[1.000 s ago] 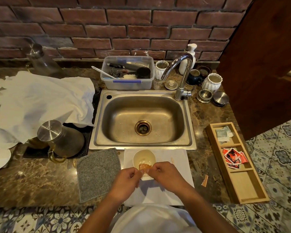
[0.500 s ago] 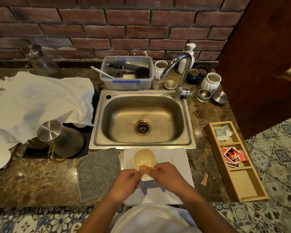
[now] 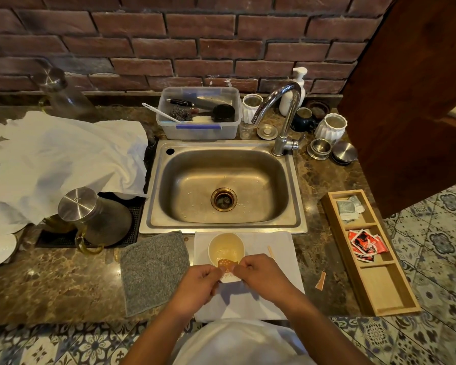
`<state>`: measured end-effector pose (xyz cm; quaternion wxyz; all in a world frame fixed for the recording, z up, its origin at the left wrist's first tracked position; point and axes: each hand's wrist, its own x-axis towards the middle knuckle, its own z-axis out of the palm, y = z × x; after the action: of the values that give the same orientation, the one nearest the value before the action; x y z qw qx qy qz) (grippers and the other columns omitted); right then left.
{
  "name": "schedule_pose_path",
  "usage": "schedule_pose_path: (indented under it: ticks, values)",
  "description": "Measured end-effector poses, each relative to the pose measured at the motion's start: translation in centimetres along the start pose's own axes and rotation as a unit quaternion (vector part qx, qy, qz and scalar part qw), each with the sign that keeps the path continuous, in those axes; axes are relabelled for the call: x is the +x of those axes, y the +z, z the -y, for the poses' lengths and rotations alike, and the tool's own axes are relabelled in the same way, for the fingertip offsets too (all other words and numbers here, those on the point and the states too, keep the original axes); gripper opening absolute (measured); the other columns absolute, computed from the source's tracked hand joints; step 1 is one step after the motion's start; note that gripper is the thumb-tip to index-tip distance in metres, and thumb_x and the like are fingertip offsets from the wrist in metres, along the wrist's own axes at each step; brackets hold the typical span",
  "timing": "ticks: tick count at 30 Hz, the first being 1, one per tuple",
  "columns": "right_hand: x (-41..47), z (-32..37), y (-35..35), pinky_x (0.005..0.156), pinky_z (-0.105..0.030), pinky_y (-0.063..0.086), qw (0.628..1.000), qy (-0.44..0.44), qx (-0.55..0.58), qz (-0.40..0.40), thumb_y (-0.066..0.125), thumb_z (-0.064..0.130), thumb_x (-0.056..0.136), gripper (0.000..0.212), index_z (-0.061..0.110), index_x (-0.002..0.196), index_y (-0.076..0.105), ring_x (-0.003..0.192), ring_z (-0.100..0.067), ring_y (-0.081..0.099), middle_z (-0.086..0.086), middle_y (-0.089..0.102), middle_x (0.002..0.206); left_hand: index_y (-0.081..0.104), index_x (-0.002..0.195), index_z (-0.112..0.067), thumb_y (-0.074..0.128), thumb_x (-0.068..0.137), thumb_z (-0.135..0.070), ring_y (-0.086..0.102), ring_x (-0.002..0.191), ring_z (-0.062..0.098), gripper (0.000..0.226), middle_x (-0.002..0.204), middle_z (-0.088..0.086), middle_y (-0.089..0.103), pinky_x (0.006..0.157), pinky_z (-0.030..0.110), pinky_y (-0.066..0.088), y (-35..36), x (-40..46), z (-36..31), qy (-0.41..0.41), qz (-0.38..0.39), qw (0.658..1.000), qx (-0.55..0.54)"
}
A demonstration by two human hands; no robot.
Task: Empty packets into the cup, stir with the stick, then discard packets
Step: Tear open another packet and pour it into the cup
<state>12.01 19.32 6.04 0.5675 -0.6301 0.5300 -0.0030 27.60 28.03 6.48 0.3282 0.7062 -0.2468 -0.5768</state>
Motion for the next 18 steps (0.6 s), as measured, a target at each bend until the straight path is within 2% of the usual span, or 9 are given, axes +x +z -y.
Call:
schedule_pose_path:
  ticks: [11, 18]
  values:
    - [-0.1, 0.7, -0.3, 0.063, -0.025, 0.042, 1.0, 0.004, 0.005, 0.001, 0.067, 0.039, 0.094, 0.037, 0.019, 0.063, 0.064, 0.061, -0.011, 0.054, 0.003, 0.059, 0.06, 0.056, 0.057, -0.011, 0.061, 0.101, -0.023, 0.036, 0.037, 0.012, 0.046, 0.043, -0.001, 0.051, 0.044, 0.025, 0.028, -0.3, 0.6, 0.2, -0.006, -0.005, 1.0, -0.008]
    - [-0.3, 1.3, -0.5, 0.066, -0.027, 0.043, 1.0, 0.007, 0.018, 0.014, 0.066, 0.04, 0.095, 0.038, 0.012, 0.07, 0.068, 0.065, -0.014, 0.056, -0.004, 0.062, 0.066, 0.057, 0.055, -0.011, 0.062, 0.101, -0.023, 0.036, 0.036, 0.012, 0.047, 0.044, 0.001, 0.051, 0.043, 0.024, 0.029, -0.4, 1.0, 0.3, -0.003, -0.004, 1.0, -0.017]
